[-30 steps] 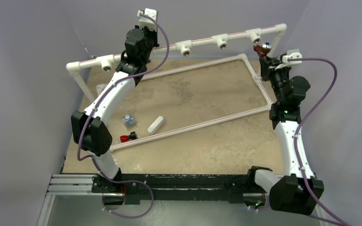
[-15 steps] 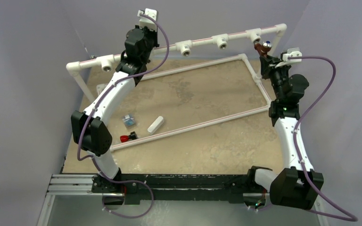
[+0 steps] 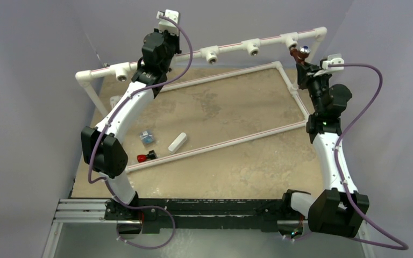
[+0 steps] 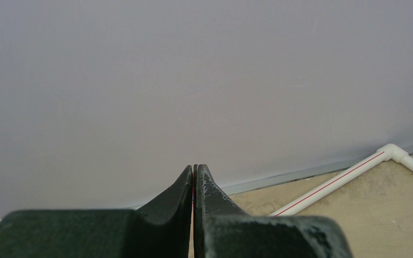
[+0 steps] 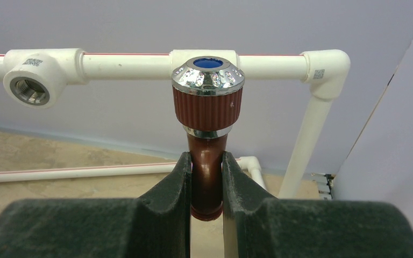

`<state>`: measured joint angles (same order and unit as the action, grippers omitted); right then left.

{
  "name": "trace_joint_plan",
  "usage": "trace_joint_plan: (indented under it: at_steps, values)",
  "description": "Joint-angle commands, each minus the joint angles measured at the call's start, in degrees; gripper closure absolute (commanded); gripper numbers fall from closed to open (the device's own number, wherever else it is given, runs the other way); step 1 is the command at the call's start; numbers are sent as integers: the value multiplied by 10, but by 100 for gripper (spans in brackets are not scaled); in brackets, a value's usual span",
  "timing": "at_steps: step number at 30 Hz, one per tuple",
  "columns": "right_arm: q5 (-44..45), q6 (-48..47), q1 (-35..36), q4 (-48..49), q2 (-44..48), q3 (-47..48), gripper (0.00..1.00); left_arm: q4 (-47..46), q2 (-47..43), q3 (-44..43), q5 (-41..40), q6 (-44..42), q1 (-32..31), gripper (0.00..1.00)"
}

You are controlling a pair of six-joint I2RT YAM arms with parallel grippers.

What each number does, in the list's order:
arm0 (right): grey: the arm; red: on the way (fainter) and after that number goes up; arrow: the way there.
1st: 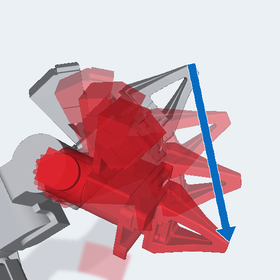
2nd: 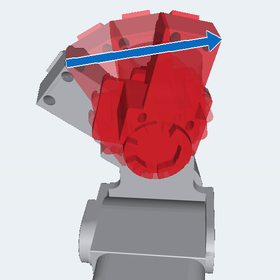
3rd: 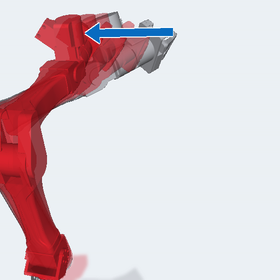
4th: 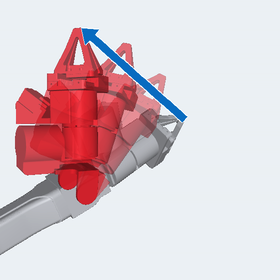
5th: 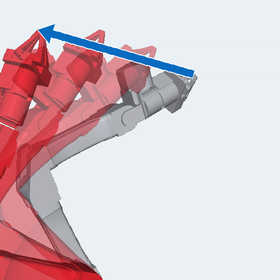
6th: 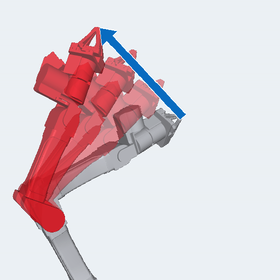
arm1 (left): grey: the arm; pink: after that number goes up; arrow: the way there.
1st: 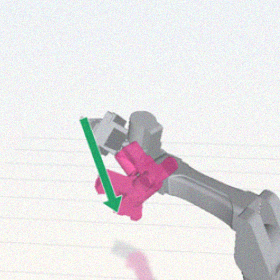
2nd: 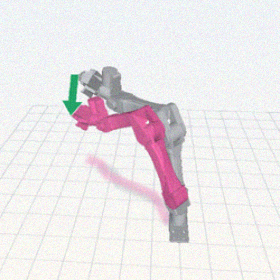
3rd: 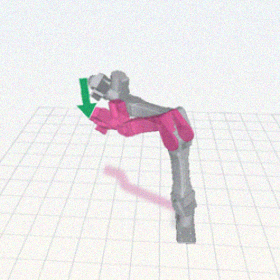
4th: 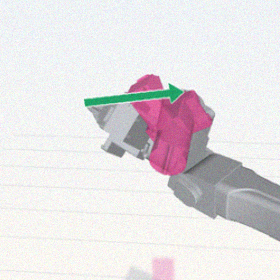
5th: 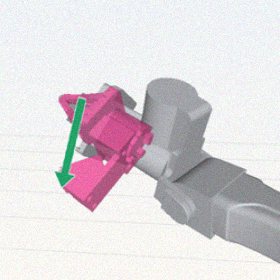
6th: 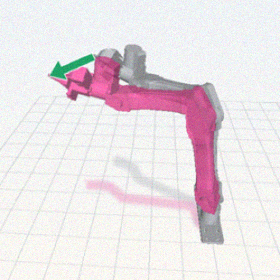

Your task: Install the water faucets

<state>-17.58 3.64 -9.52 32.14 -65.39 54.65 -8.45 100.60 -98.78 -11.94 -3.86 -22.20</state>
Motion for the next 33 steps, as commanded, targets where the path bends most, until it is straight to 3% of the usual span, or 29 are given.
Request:
trace_joint_plan:
  at_steps: [1, 19, 33]
  values:
    - [-6, -6, -4, 40, 8, 35, 100, 53, 13, 14, 11, 2, 5, 100]
    - [-22, -34, -4, 37, -13, 40, 100, 54, 13, 14, 17, 4, 7, 100]
    - [-57, -131, -3, 135, -8, -34, 100, 58, 15, 12, 23, 5, 7, 100]
